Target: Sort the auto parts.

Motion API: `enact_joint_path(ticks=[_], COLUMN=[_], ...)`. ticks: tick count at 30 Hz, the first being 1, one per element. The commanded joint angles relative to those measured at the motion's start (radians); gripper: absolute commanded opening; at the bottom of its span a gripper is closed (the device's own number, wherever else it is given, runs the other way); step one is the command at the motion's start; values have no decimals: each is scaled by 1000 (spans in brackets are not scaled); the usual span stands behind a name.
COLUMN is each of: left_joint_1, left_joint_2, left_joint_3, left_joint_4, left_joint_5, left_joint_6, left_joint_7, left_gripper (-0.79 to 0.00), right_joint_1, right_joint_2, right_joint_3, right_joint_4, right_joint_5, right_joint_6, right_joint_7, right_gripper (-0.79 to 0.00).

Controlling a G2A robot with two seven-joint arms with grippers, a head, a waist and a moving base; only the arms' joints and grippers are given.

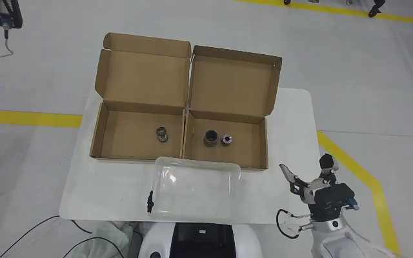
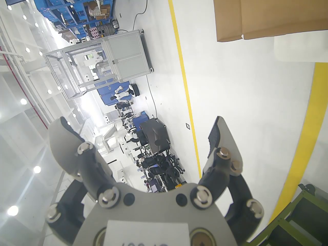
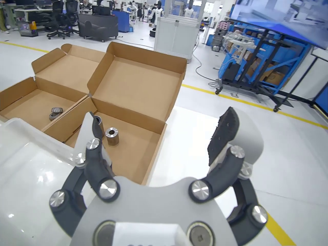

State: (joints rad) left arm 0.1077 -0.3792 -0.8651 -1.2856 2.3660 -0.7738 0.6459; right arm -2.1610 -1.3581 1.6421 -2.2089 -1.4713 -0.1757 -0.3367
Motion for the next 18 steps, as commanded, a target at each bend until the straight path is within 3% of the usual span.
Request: enact_joint_path(ticks=[1, 7, 18], left_joint_1=[0, 0, 0], left_joint_2=[0, 0, 0], left_joint_3=[0, 0, 0], left_joint_4=[0, 0, 0], left_joint_5=[0, 0, 0], left_joint_6=[0, 0, 0], left_joint_7=[0, 0, 0], left_gripper=[0, 0, 0], right_joint_1=[-53, -147, -181], right_joint_2=[-3, -9, -14], right_joint_3=[7, 24, 18], right_joint_4=[-25, -58, -79], right_joint_5=[-1, 27, 12], right_joint_6=[67, 158, 222], right_joint_7=[1, -62, -212], right_gripper=[0, 0, 0])
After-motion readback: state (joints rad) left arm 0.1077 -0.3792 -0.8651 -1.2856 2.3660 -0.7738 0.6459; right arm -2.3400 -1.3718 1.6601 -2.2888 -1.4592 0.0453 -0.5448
